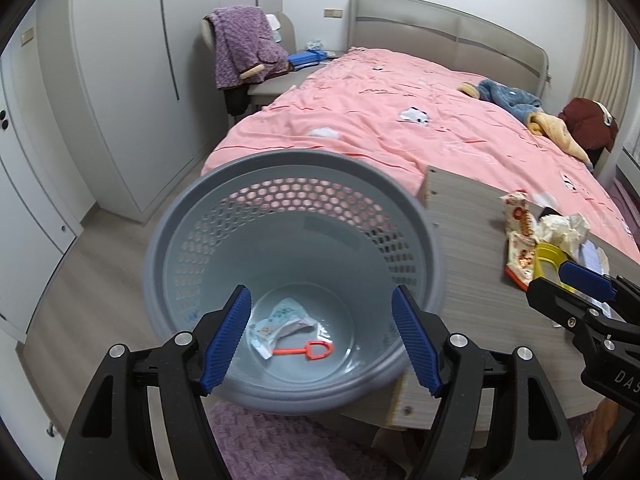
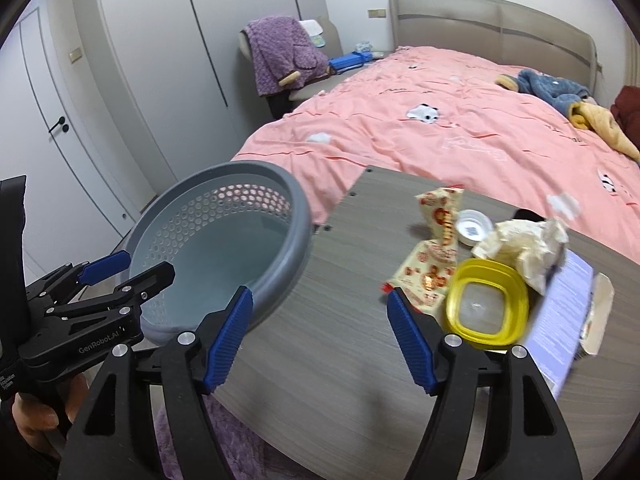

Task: Collect trash
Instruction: 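Withdraw both open tools from the basket back toward the table, then close the right tool on the torn white carton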

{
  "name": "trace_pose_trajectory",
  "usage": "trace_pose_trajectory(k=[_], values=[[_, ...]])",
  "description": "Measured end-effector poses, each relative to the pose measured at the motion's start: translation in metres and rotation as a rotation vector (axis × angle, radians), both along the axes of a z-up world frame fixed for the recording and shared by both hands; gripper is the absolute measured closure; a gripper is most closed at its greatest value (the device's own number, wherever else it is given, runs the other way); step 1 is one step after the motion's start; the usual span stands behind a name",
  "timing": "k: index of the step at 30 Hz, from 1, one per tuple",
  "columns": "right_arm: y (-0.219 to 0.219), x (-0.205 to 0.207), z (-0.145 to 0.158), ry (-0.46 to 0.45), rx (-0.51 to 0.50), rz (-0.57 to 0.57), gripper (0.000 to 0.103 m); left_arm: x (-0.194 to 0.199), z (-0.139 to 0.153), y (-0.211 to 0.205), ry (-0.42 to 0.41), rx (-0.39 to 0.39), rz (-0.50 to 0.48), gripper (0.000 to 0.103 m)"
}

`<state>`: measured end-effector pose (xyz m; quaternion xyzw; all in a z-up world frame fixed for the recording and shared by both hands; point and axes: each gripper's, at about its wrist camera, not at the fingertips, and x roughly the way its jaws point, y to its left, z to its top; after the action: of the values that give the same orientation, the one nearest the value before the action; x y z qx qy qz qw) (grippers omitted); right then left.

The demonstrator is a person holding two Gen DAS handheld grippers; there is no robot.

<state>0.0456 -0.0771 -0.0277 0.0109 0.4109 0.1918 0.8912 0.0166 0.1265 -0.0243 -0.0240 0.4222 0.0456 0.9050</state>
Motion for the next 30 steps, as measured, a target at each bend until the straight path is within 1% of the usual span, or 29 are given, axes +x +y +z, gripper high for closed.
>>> trace_pose_trajectory(k=[6,15,18,24,27,30], values=[[-0.042,-0.013,0.005,-0.022,-0.015,-0.092,0.03,0.004,0.0,-0.036,0.006,-0.033,-0.076,0.033],[-0.118,-0.027,0.003,-0.033,-0.035,-0.26,0.03,0.008,0.004,-0.098,0.003,-0.032,-0.197,0.033],[-0.143,-0.029,0.001,-0.031,-0.038,-0.315,0.029,0.01,0.004,-0.114,0.006,-0.033,-0.223,0.033],[-0.184,-0.028,-0.016,0.003,-0.033,-0.401,0.029,0.012,0.006,-0.143,0.012,-0.029,-0.264,0.033],[-0.194,-0.024,-0.027,0.026,-0.02,-0.424,0.029,0.011,0.005,-0.153,0.015,-0.017,-0.28,0.033],[-0.196,-0.02,-0.035,0.039,-0.031,-0.434,0.029,0.012,0.004,-0.159,0.022,-0.005,-0.288,0.033]])
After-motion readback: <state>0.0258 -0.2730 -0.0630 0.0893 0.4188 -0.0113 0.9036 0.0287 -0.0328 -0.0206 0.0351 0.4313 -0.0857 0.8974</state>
